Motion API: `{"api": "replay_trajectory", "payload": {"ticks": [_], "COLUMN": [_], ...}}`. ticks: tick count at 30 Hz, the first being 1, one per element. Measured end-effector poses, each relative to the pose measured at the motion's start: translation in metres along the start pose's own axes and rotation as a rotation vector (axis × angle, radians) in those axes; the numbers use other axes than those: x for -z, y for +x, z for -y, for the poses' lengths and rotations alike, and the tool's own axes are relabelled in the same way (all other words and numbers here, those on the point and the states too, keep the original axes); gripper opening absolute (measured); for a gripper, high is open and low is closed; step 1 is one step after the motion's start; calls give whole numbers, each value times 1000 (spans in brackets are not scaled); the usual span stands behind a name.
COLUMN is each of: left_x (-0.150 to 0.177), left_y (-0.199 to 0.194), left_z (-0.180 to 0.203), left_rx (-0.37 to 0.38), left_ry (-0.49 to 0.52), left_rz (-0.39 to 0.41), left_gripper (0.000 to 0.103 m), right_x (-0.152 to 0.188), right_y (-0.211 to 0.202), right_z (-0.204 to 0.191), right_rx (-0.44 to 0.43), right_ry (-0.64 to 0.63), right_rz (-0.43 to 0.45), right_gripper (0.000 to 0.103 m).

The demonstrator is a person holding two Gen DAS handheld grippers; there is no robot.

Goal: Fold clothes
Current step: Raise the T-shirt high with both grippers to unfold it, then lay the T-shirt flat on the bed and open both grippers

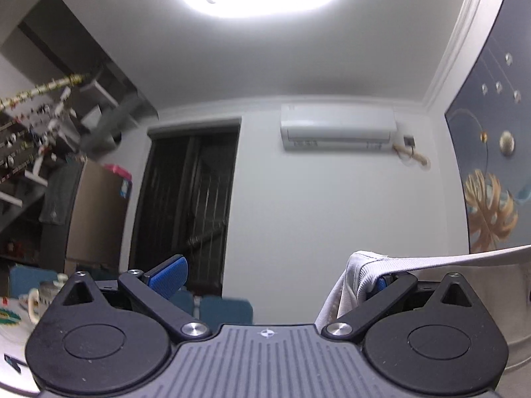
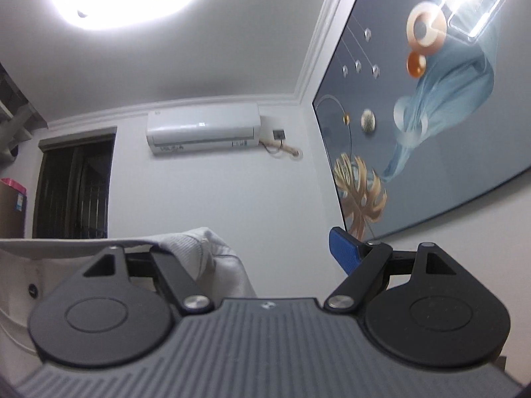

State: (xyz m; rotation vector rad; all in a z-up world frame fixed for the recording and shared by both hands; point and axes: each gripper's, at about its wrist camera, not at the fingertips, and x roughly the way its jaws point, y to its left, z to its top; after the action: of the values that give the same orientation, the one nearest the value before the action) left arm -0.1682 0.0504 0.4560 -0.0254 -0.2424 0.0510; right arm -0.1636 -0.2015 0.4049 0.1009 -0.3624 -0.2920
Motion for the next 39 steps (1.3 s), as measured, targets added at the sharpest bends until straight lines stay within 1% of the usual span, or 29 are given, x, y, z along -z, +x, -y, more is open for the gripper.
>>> {"api": "replay_trajectory", "payload": {"ticks": [1,4,8,10,13,15,17,20,22,24,26,28,31,32,34,36,37,38,39], "left_x": [13,71,154,190,243,279,303,339,370,413,461,520,614,643,697,738,752,764,768], "left_y": [8,50,104,138,190,224,265,326,371,422,470,517,577,594,621,635,639,643,639], "left_z": [3,12,18,25,35,42,49,59,67,72,76,79,80,80,80,82,84,87,80], "left_rx": [3,7,14,-5,-36,-56,-77,-87,-92,-81,-64,-30,8,17,34,87,115,141,151], "left_ry": [9,50,50,84,138,173,201,215,216,208,196,169,126,119,116,138,154,171,183], "left_rz": [-24,-115,-203,-224,-253,-273,-277,-271,-286,-322,-366,-455,-627,-694,-823,-936,-977,-1016,-1027], "left_gripper": [103,103,103,103,103,103,103,103,103,103,103,103,103,103,101,101,100,100,100], "right_x": [11,62,139,178,233,267,299,345,378,414,458,509,589,615,666,712,730,737,745], "right_y": [6,27,59,83,132,166,202,255,290,326,363,398,446,458,480,494,494,494,494], "right_z": [1,0,1,-1,-7,-15,-22,-33,-40,-45,-47,-47,-43,-41,-36,-32,-35,-37,-40], "right_rx": [5,24,24,20,19,29,38,56,61,68,72,68,61,49,2,-78,-122,-158,-193], "right_ry": [-5,-56,-106,-127,-123,-131,-149,-180,-193,-207,-215,-223,-233,-232,-215,-169,-151,-148,-144], "right_rz": [-29,-134,-235,-293,-389,-425,-452,-458,-455,-461,-495,-560,-676,-730,-863,-1055,-1129,-1158,-1186], "right_gripper": [81,80,80,80,80,79,79,79,79,79,79,78,78,78,78,78,78,78,78]}}
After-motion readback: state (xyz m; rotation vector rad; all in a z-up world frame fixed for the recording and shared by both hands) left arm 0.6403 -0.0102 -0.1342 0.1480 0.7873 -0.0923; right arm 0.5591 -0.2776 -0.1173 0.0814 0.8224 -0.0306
